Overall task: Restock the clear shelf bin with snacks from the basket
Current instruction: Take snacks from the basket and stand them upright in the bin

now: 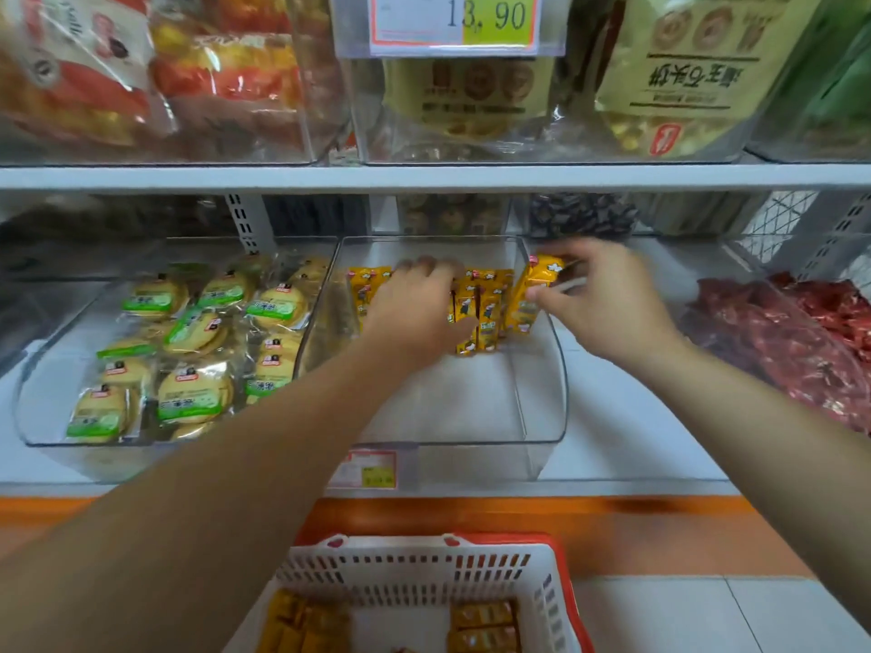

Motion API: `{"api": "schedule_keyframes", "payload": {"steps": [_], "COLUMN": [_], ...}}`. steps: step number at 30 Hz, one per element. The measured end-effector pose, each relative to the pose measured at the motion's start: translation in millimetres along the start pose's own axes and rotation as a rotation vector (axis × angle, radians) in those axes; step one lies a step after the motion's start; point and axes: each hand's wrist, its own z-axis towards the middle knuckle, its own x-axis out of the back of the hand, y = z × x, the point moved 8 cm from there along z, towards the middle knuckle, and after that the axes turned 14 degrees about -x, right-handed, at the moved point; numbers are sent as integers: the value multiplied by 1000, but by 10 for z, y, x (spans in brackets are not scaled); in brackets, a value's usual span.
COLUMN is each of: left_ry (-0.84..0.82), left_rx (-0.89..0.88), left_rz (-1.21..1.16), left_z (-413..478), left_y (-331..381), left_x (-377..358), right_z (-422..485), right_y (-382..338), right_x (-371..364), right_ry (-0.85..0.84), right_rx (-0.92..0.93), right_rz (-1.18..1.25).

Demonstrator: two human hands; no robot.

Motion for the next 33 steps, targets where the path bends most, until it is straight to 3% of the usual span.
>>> {"api": "schedule_keyframes", "payload": {"steps": [3, 8, 13, 16, 22, 26, 30, 33], "left_ry": [11, -24, 71, 86, 118, 68, -83, -86], "left_rx": [-129, -217, -191, -174, -143, -141, -103, -106], "left_rz": [181, 232, 204, 163, 128, 136, 28, -16], "left_z": [347, 533, 516, 507, 497, 512, 450, 113], "left_y": [-56, -120, -283, -325, -333, -333, -300, -312], "left_x": [-231, -570, -616, -616, -618, -613, -331, 167], "right_z": [362, 736, 882, 944, 1005, 1030, 912, 737], "right_y": [13, -5, -3, -12, -80, 17, 105, 35], "right_x": [-273, -522, -599, -721, -1001, -1063, -1091, -934], "right_ry": [-48, -151, -131, -208, -270, -319, -564, -408], "right_rx": [57, 39, 42, 26, 157, 122, -15, 20], "right_rz": [-312, -462, -601, -639, -962, -995, -914, -980]}}
